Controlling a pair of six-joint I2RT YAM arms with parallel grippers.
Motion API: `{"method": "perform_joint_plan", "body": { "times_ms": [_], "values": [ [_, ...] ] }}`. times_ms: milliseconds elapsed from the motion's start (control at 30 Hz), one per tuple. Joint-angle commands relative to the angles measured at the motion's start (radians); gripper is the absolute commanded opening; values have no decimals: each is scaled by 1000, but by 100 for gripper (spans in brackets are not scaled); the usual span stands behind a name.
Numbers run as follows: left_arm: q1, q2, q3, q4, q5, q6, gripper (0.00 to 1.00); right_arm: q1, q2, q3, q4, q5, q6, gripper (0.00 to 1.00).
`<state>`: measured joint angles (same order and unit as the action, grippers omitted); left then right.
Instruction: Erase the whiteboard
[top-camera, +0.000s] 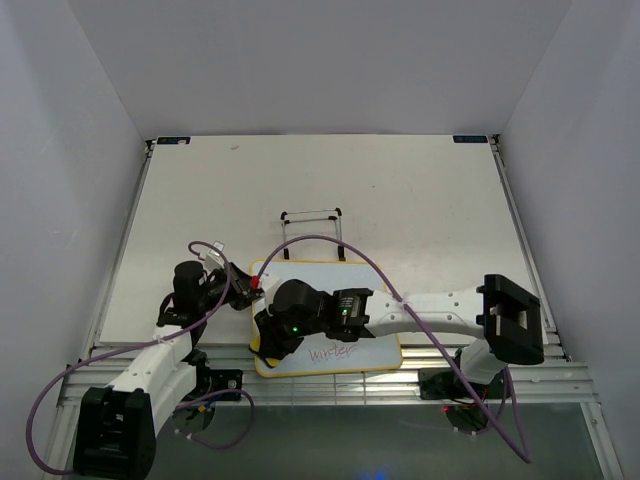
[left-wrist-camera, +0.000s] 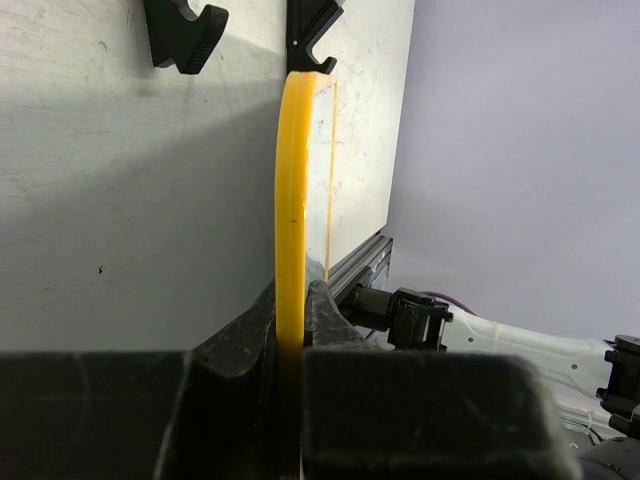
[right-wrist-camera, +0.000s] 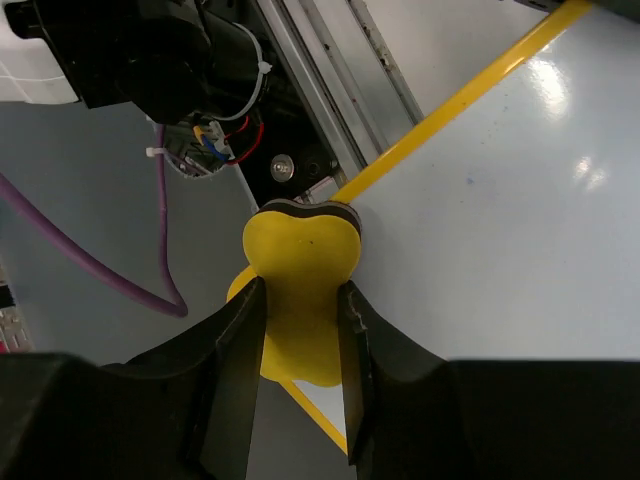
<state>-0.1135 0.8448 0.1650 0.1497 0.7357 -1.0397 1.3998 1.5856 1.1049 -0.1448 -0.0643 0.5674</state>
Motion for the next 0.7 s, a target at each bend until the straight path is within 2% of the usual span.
{"method": "perform_joint_plan", "body": {
  "times_ms": [0, 100, 133, 200, 233, 367, 500, 667],
  "values": [
    [1, -13, 5, -58, -179, 12, 0, 28, 62, -22, -52, -2, -12, 12],
    [0, -24, 16, -82, -182, 21, 0, -25, -43, -137, -70, 41, 5, 12],
    [0, -26, 21, -99, -183, 26, 0, -42, -77, -251, -68, 44, 18, 12],
    [2, -27, 34, -116, -185, 35, 0, -73, -156, -373, -75, 61, 71, 12],
    [2, -33, 37, -125, -186, 40, 0, -102, -239, -486, -81, 60, 89, 12],
    [3, -38, 33, -130, -190, 40, 0, -180, -452, -719, -131, 60, 196, 12],
    [3, -42, 21, -128, -190, 35, 0, -264, -631, -815, -248, 96, 268, 13],
    [3, -35, 25, -139, -197, 41, 0, -328, -676, -818, -367, 119, 270, 12]
  ]
}}
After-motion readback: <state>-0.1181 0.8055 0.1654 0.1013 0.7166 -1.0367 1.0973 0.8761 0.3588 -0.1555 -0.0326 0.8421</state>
